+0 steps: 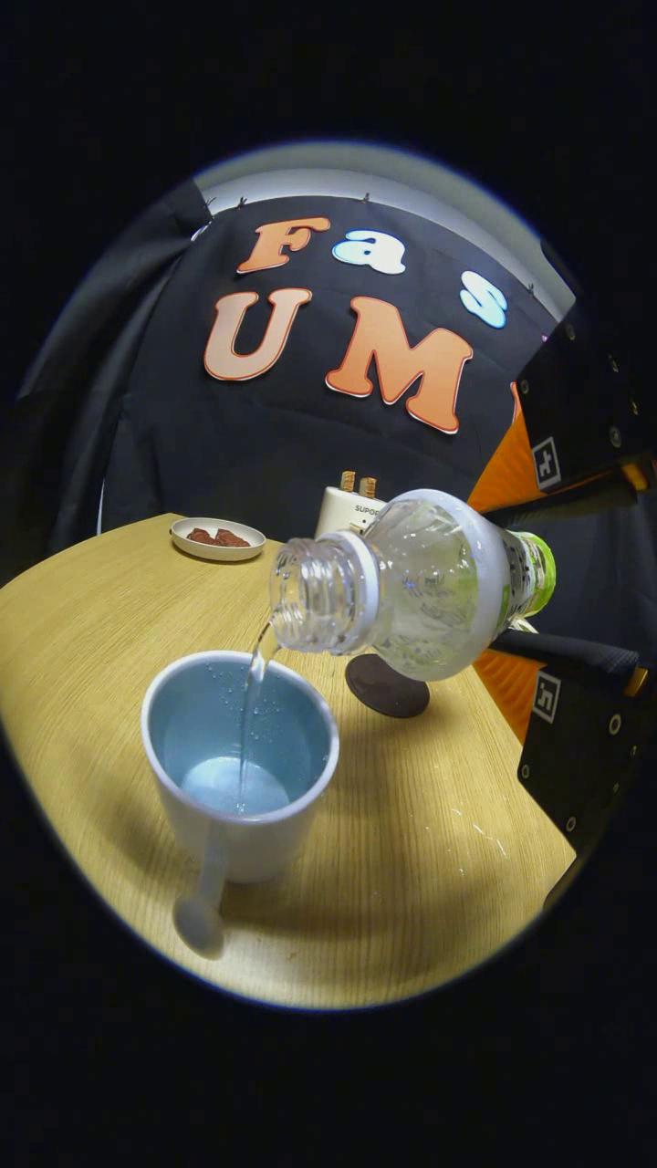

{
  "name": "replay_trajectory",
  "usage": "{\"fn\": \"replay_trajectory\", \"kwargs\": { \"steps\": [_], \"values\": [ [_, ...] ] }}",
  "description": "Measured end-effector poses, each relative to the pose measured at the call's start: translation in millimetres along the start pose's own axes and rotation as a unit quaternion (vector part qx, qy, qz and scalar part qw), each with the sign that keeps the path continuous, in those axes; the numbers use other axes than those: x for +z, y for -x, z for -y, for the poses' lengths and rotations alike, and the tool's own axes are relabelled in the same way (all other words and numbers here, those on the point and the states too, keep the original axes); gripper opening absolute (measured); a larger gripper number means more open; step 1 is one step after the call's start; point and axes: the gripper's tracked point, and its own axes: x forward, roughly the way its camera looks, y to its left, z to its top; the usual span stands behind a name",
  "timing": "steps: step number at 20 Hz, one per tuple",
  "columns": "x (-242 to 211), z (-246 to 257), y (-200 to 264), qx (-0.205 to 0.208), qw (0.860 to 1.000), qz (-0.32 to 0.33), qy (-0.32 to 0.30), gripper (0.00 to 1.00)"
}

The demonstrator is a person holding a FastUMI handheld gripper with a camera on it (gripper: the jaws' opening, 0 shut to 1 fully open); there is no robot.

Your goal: Take the bottle from table, then pour the juice into the cup, finally place the bottle on the coaster

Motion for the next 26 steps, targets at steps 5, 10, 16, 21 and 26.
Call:
{"fn": "replay_trajectory", "kwargs": {
  "steps": [5, 10, 16, 21, 26],
  "values": [
    [-1.0, -1.2, -0.3, -0.002, 1.0, 0.003, 0.006, 0.57],
    [-1.8, -1.8, -1.2, 0.0, 1.0, 0.004, 0.018, 0.58],
    [-1.3, 7.2, -2.6, -0.016, 0.999, 0.011, 0.041, 0.57],
    [-1.7, 10.5, -2.4, -0.017, 0.999, 0.011, 0.048, 0.57],
    [-3.4, 13.8, -5.0, -0.022, 0.998, 0.012, 0.056, 0.57]
  ]
}}
